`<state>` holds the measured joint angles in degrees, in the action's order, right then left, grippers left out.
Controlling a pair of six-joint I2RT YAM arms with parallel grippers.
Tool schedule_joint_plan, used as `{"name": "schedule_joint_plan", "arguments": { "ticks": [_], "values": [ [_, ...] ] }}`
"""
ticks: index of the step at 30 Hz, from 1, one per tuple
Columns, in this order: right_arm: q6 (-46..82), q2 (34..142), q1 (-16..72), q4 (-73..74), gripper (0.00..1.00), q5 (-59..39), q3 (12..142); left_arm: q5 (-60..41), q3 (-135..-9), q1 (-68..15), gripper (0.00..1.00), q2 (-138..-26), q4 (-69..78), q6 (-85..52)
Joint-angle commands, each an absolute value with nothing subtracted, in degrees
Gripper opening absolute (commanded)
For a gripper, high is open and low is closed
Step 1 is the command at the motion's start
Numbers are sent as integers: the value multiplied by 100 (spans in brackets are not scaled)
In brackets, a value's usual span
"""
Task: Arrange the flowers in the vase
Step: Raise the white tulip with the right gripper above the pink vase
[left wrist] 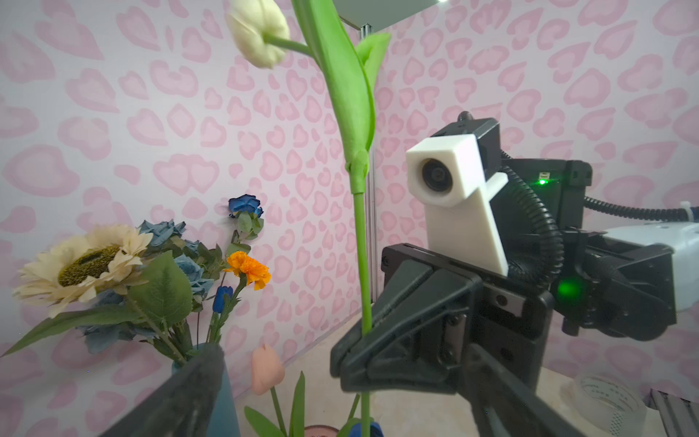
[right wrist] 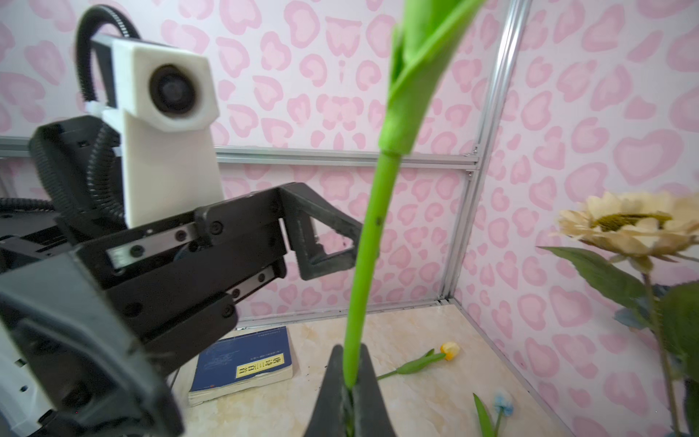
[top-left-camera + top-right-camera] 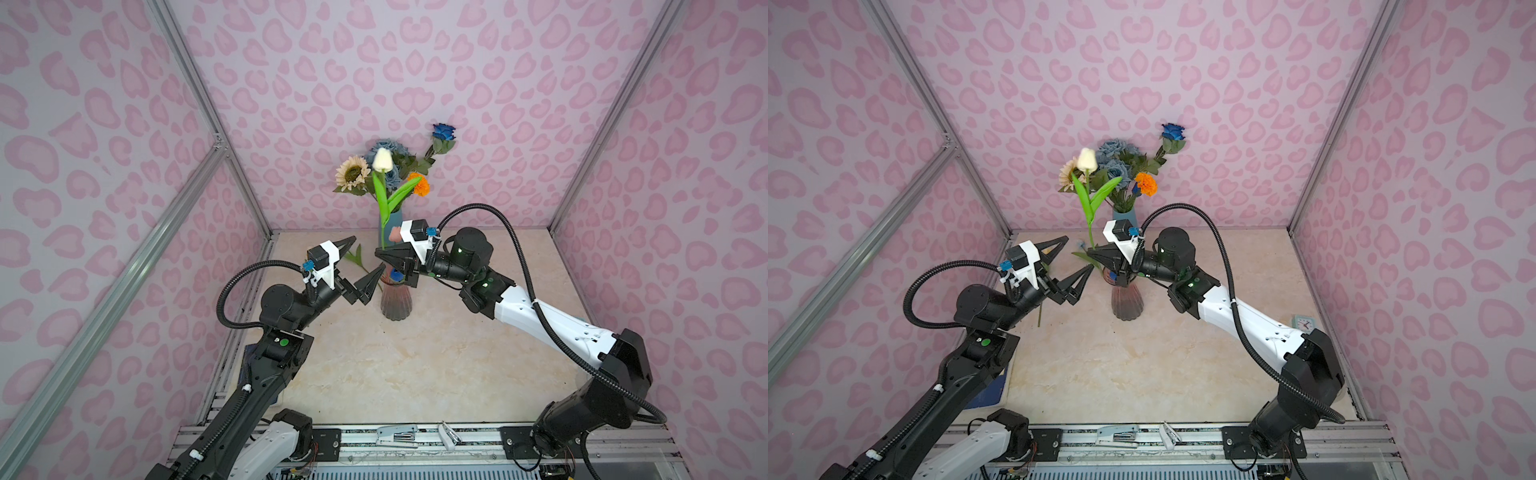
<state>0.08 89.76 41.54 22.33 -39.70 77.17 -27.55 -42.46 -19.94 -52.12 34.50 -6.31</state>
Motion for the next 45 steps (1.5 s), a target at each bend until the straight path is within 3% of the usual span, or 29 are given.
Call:
{"name": "schedule_joint_plan", "arguments": {
  "ticks": [1,13,35,45],
  "values": [
    [32,8935,4051,2130,0,-3591,7725,-2177,-3993,-1995,99,-5098,3901,-435],
    [-778,9136,3662,1594,0,-2447,7974,-1702,-3610,-1952,97,-5215,3905,-144],
    [14,9865,2670,3092,0,-4063,7670,-1880,-3744,-1951,95,-5493,3814,-62],
    [267,9844,2531,3396,0,-4138,7635,-2053,-3880,-1956,95,-5624,3804,-123]
  ]
}}
